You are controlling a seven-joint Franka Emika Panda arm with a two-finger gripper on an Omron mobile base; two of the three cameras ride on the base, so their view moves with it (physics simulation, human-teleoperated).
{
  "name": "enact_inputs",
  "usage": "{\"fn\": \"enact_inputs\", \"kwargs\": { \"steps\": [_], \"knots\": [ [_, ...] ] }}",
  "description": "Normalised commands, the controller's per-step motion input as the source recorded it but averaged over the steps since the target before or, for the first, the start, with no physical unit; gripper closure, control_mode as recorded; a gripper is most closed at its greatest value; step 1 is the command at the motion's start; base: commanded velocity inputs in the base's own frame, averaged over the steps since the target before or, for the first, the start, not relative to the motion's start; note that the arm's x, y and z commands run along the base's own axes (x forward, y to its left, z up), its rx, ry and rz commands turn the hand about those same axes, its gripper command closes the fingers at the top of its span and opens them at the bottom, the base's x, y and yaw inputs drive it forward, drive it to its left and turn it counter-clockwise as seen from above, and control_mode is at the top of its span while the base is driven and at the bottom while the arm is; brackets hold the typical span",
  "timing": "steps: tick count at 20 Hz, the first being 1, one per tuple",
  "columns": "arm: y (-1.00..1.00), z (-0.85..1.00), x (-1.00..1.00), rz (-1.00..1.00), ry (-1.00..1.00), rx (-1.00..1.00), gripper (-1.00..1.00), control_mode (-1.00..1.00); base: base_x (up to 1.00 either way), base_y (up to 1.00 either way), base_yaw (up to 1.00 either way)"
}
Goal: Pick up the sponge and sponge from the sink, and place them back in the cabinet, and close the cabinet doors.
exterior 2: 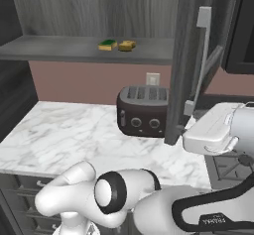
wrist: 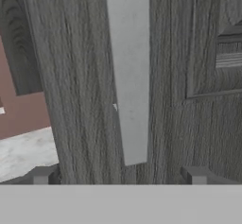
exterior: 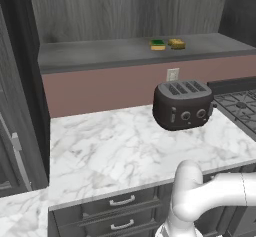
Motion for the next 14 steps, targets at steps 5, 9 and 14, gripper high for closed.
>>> {"fn": "enact_inputs", "kwargs": {
  "steps": [5, 9, 14],
  "knots": [
    [0.29, 0.04, 0.53, -0.1, 0.0, 0.02, -1.0, -1.0, 0.0, 0.0, 0.0],
    [0.28, 0.03, 0.49, -0.1, 0.0, 0.02, -1.0, -1.0, 0.0, 0.0, 0.0],
    [0.22, 0.07, 0.43, -0.08, 0.0, 0.04, -1.0, -1.0, 0.0, 0.0, 0.0]
  ]
}}
